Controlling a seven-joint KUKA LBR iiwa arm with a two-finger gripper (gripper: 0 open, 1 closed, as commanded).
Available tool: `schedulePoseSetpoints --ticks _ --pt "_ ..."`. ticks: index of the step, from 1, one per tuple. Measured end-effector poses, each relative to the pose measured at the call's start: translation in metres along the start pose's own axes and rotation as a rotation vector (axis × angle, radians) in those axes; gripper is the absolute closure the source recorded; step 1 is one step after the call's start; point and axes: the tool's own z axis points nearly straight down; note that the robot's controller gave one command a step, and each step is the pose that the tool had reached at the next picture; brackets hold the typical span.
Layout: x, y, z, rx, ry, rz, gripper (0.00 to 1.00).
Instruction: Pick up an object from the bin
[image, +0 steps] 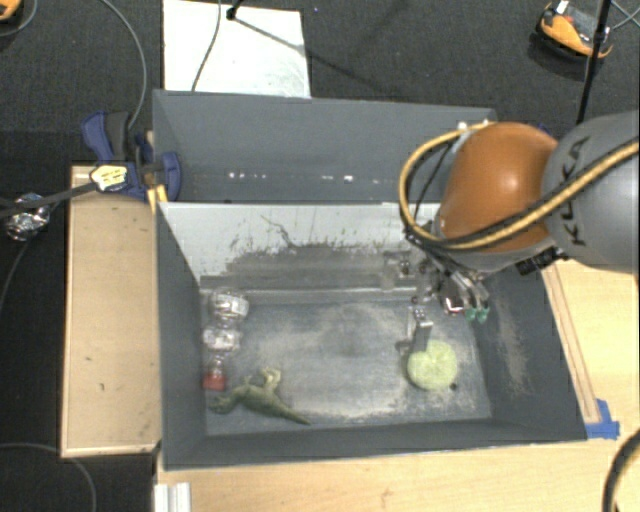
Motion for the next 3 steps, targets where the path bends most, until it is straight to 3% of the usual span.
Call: schedulePoseSetpoints --ticks 1,2,3 --pt "0.013 -0.063 0.031 0.002 0.002 -0.120 0.00" --pt "0.018 -0.100 0.043 0.003 0.004 -0.129 0.00" --pt "0.029 -0.099 0.067 0.005 -0.005 -0.170 0.00"
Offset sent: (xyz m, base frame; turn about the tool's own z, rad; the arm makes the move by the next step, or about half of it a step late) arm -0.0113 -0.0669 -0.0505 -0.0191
